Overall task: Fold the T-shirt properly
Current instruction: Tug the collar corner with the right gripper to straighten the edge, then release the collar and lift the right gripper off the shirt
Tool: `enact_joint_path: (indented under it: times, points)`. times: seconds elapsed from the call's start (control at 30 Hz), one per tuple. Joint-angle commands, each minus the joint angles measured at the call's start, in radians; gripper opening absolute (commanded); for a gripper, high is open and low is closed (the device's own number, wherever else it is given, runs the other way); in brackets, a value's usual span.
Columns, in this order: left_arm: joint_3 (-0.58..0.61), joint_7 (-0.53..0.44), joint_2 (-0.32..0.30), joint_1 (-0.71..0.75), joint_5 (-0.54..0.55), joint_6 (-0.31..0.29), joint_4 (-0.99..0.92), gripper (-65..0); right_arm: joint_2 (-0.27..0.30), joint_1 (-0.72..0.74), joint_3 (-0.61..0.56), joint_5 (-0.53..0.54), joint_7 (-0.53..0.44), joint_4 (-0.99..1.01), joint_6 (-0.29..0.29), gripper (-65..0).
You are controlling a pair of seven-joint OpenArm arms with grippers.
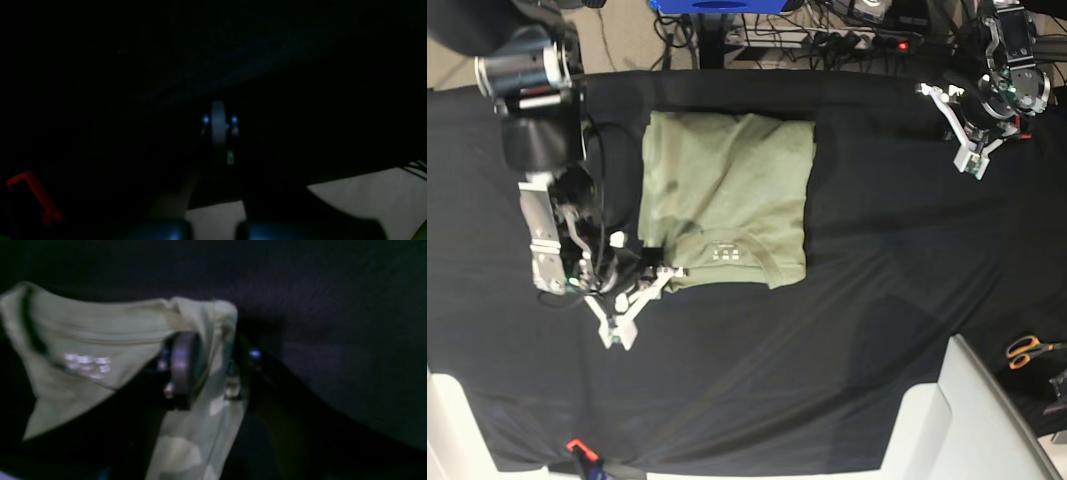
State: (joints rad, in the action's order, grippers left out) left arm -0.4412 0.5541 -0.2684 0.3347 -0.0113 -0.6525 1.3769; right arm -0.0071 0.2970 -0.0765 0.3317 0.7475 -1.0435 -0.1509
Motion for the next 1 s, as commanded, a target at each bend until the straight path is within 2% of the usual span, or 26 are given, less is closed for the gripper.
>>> enact_joint_path:
  times: [0.0, 0.07, 0.13, 0.2, 0.23, 0.3, 0.33, 0.43, 0.67, 0.97]
  points:
    - [0.025, 0.017, -0.004, 0.007, -0.002, -0.006, 0.026, -65.0, 0.002, 0.003, 0.004, 0.013, 0.000, -0.096, -0.006, -42.6]
    - [0.066, 0.019, -0.004, 0.025, 0.003, -0.006, 0.080, -65.0, 0.011, -0.066, 0.002, 0.011, 0.037, -0.254, -0.008, -42.6]
    - [0.104, 0.021, 0.004, 0.051, 0.006, -0.006, 0.180, -65.0, 0.048, -0.134, -0.001, 0.013, 0.077, -0.403, -0.009, -42.8]
    - [0.130, 0.059, 0.039, 0.059, 0.018, -0.006, 0.295, -65.0, 0.072, -0.210, -0.001, 0.013, 0.097, -0.518, -0.013, -44.1]
    - [0.137, 0.091, 0.053, 0.065, 0.027, -0.008, 0.345, -65.0, 0.088, -0.250, 0.004, 0.014, 0.099, -0.564, -0.013, -47.6]
    - [0.158, 0.133, 0.074, 0.068, 0.057, -0.008, 0.453, -65.0, 0.124, -0.338, -0.001, 0.016, 0.108, -0.663, -0.013, -60.9]
    - [0.177, 0.136, 0.082, 0.071, 0.067, -0.008, 0.493, -65.0, 0.140, -0.387, -0.003, 0.016, 0.108, -0.708, -0.013, -65.0]
    - [0.250, 0.136, 0.091, 0.065, 0.070, -0.006, 0.551, -65.0, 0.151, -0.506, -0.003, 0.016, 0.102, -0.786, -0.013, -63.8]
    - [0.443, 0.134, 0.110, -0.027, 0.064, 0.000, 0.453, -65.0, 0.152, -0.565, 0.007, 0.016, 0.099, -0.749, -0.013, -65.0]
    - [0.543, 0.133, 0.105, -0.098, 0.064, 0.000, 0.218, -65.0, 0.152, -0.605, 0.008, 0.014, 0.099, -0.746, -0.013, -65.0]
